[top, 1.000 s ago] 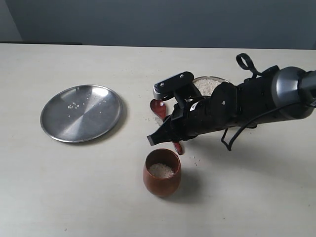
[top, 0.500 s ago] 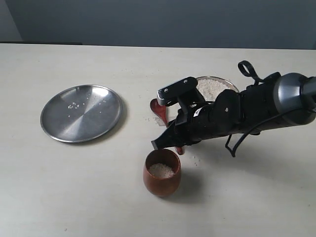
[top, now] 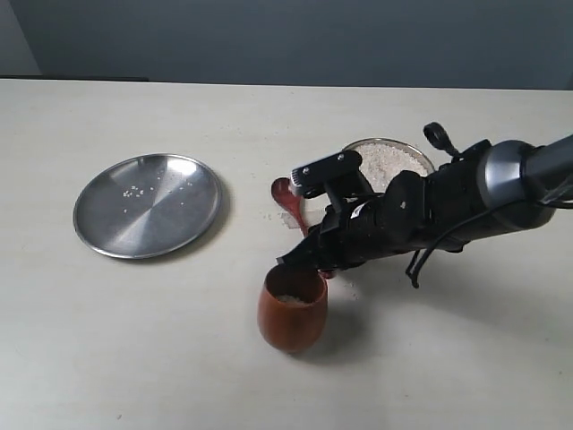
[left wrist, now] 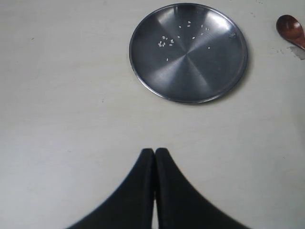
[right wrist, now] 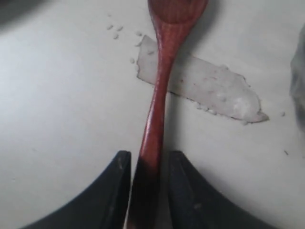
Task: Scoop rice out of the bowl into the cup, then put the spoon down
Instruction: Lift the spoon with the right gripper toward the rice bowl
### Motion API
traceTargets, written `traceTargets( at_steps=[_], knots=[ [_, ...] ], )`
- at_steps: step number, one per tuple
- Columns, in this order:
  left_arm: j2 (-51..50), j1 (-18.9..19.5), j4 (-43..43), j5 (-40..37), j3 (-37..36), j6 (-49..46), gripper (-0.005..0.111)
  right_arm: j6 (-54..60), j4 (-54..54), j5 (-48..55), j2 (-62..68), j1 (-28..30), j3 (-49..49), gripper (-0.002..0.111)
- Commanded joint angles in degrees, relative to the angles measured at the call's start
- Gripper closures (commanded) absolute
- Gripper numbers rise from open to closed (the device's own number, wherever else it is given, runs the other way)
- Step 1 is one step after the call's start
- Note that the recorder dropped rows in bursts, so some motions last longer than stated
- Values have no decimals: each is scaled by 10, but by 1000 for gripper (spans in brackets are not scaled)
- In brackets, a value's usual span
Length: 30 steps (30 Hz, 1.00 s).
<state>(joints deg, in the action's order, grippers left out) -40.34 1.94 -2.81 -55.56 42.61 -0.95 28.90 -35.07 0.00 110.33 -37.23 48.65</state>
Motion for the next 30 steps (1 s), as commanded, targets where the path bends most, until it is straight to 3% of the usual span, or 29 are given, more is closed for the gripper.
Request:
traceTargets(
  at_steps=[1,5,9,30],
  knots=[
    [0,2,0,3,3,-1,106,9,2,16,22,-1,-4,80],
    [0,2,0,3,3,-1,106,9,-1,13,26,-1,-4,83],
    [0,2,0,3,3,-1,106,9,-3,13,26,-1,-4,109],
    [0,2,1,3,3,-1,106,9,-1,37,-47,-1,-3,108]
  ],
)
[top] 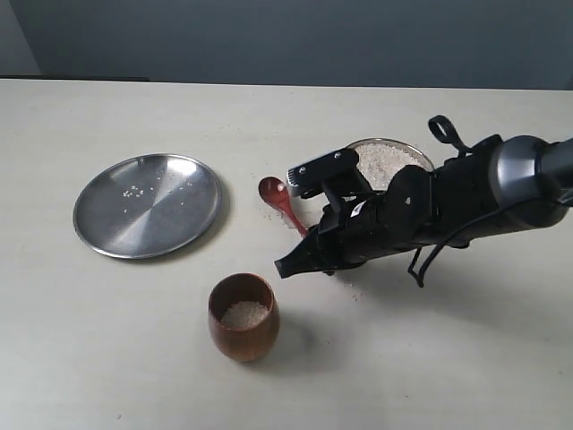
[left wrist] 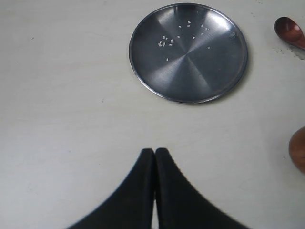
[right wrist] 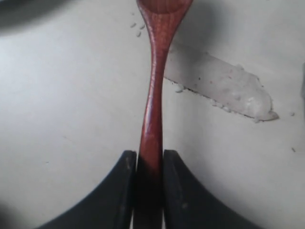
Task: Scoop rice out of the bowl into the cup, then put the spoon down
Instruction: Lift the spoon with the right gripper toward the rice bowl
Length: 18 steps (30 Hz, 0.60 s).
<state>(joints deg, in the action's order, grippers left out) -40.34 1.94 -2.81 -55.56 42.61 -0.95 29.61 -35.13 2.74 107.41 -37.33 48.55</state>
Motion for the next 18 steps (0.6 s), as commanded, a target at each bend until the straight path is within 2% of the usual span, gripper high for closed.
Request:
traceTargets(
  at_steps=[1,7,12,14,18],
  knots=[
    [0,2,1,3,3,-1,106,1,-1,11,-19,0,-2,108],
    [0,2,1,3,3,-1,106,3,3,39,-54,0,-2,109],
    [0,2,0,3,3,-1,106,-7,77,79,-119,0,-2,109],
    [0,2,2,3,3,-1,106,-72,152,93,-152,7,-2,109],
    [0,2,2,3,3,-1,106,-360,492,196,-201,57,-2,109]
  ],
)
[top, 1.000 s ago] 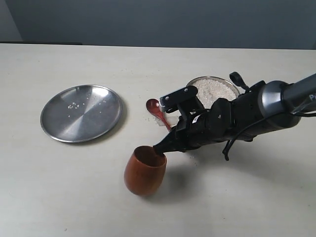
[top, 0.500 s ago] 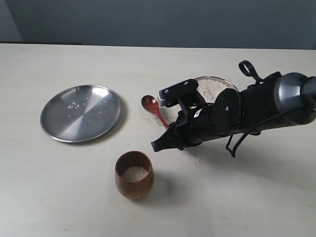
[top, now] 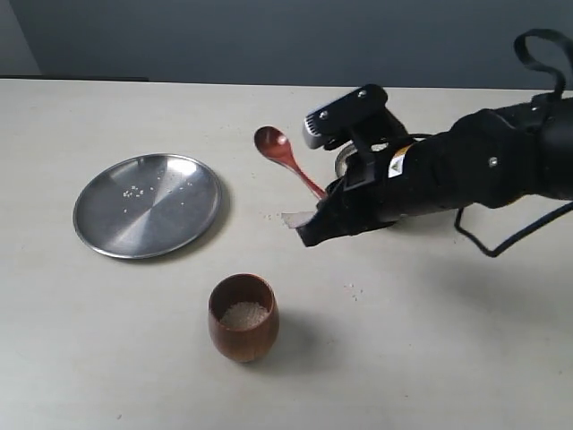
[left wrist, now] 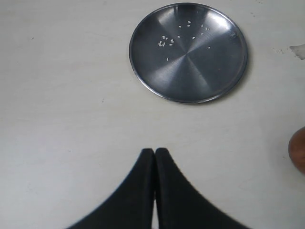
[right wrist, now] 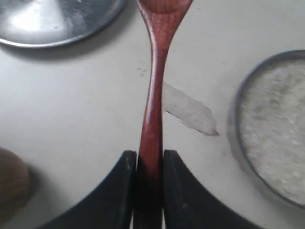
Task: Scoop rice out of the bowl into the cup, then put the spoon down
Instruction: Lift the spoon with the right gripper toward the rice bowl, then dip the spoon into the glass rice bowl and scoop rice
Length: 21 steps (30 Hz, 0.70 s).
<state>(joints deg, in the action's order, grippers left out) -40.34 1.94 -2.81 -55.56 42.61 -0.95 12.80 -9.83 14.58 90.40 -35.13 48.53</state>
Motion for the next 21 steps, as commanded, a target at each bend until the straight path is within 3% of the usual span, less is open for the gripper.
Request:
traceTargets(
  at_steps=[1,3,5,14,21],
  knots=[
    [0,2,2,3,3,-1,106,-243,323,115,-38,38,-2,109],
    [0,2,2,3,3,-1,106,-295,456,189,-45,37,-2,109],
    [0,2,2,3,3,-1,106,-295,497,228,-46,37,-2,109],
    [0,2,2,3,3,-1,106,-288,576,295,-35,37,24,109],
    [0,2,0,3,3,-1,106,-183,581,381,-10,11,71,109]
  ],
)
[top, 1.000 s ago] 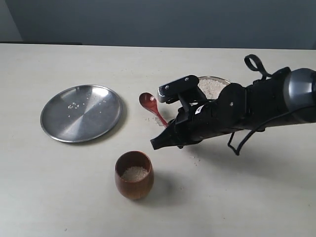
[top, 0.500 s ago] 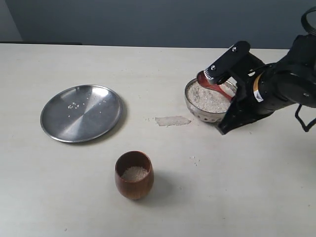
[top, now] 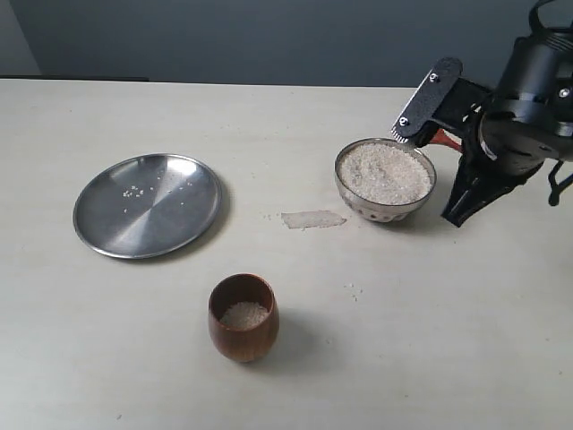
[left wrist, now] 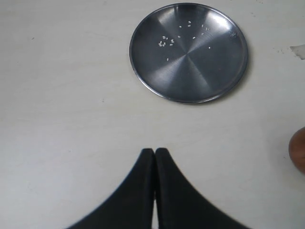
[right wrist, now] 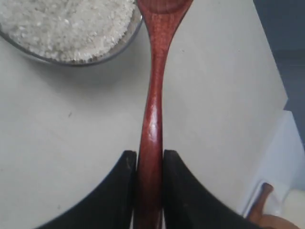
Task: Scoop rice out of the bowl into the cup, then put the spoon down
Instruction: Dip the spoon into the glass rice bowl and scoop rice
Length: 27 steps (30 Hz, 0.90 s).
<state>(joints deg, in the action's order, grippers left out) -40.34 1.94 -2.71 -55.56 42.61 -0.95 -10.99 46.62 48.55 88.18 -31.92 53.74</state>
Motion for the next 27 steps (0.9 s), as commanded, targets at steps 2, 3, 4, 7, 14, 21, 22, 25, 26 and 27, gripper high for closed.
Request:
traceTargets(
  at_steps=[2,3,4,7,14,21,22,25,26,27],
  knots=[
    [0,2,-1,3,3,-1,106,57,41,54,19,-39,21,109],
    [0,2,-1,3,3,-1,106,57,54,59,26,-48,22,109],
    [0,2,-1,3,3,-1,106,57,67,69,34,-56,22,109],
    [0,2,-1,3,3,-1,106,57,109,111,63,-71,22,109],
    [0,2,-1,3,3,-1,106,31,142,130,110,-72,29,109],
    [0,2,-1,3,3,-1,106,27,133,123,138,-72,38,109],
    [0,2,-1,3,3,-1,106,24,133,123,142,-72,38,109],
    [0,2,-1,3,3,-1,106,19,125,117,151,-72,38,109],
    [0,2,-1,3,3,-1,106,17,118,111,152,-72,38,109],
    [0,2,-1,3,3,-1,106,17,112,106,154,-72,38,109]
  ],
)
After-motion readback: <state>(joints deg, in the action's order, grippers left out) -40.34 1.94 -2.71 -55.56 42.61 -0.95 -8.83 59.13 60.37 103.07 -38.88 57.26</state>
